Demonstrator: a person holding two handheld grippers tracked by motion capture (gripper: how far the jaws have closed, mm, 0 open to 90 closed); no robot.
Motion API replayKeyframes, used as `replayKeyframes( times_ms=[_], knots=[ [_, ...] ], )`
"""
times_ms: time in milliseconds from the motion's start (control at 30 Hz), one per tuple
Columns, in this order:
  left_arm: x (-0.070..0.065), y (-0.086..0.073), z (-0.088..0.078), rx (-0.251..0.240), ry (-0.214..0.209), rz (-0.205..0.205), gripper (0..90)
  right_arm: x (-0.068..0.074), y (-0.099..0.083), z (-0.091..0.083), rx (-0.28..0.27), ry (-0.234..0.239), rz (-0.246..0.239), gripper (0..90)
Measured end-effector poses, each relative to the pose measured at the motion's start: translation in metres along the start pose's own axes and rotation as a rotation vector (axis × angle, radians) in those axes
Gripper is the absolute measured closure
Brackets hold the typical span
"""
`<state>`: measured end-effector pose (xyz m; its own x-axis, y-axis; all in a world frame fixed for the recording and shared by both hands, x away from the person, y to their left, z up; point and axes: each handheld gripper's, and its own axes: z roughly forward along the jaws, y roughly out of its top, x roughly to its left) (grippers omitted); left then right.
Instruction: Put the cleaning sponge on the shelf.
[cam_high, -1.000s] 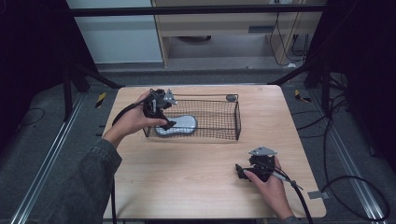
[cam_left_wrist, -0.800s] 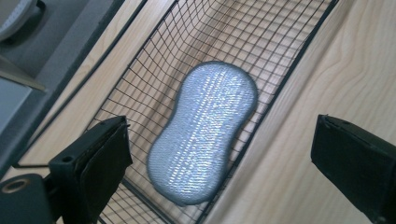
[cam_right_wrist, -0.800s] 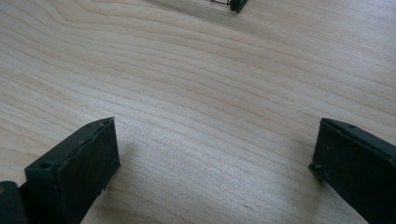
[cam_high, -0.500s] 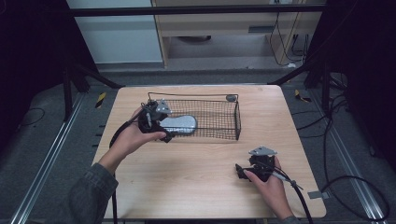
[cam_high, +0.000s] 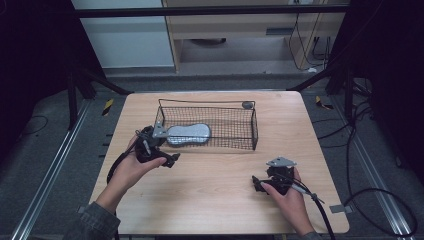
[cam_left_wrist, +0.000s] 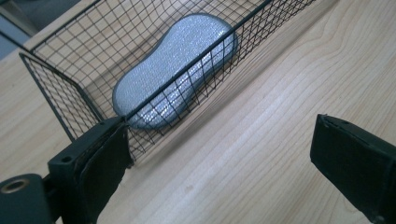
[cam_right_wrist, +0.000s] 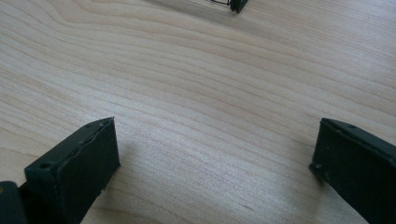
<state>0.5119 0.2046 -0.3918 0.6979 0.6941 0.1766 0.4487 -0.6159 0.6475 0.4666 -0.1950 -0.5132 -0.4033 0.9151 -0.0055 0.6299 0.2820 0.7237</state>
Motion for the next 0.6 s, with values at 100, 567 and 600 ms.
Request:
replayKeyframes(
  times_ms=[100, 567, 600],
  knots=[
    [0.0, -0.01, -0.001, -0.013, 0.004, -0.033, 4.6, 0.0, 0.0, 0.0, 0.0, 0.0, 0.0, 0.7],
    [0.018, -0.062, 0.02, 0.015, -0.005, -0.148, 5.3, 0.0, 0.0, 0.0, 0.0, 0.0, 0.001, 0.7],
    [0.02, -0.068, 0.023, 0.024, -0.005, -0.164, 5.3, 0.0, 0.0, 0.0, 0.0, 0.0, 0.001, 0.7]
  ],
)
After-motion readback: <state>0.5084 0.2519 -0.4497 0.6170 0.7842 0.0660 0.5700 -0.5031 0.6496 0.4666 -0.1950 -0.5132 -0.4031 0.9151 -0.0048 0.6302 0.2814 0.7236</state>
